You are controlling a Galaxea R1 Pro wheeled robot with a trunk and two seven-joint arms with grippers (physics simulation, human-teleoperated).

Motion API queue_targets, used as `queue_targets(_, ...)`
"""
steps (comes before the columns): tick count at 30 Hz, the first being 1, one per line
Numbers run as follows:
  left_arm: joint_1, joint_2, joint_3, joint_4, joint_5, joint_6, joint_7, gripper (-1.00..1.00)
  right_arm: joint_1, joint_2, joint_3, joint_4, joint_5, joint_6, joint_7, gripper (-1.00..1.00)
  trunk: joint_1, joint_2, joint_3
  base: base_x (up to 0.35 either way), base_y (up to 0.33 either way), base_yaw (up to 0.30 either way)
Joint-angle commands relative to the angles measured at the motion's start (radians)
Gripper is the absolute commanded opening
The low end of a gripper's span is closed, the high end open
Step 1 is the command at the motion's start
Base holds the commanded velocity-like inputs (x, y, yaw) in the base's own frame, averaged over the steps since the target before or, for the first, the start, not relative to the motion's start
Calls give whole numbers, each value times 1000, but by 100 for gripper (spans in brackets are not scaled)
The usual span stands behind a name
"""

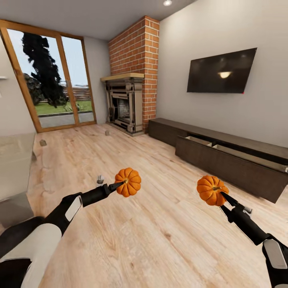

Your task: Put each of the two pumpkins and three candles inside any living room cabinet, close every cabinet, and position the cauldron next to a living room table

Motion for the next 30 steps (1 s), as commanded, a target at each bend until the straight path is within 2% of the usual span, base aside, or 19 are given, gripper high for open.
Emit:
queue_targets(1,-1,0,3,-1,7,9,1,-100,-1,1,-5,1,-12,11,2,-100,0,0,0,256,-195,-233)
queue_targets(15,-1,-4,2,0,6,9,2,-100,-1,1,-15,3,-11,11,2,-100,0,0,16,270,-151,-233)
queue_targets(30,-2,-4,1,1,6,9,7,-100,-1,2,-16,2,-12,11,3,-100,0,0,33,300,-89,-233)
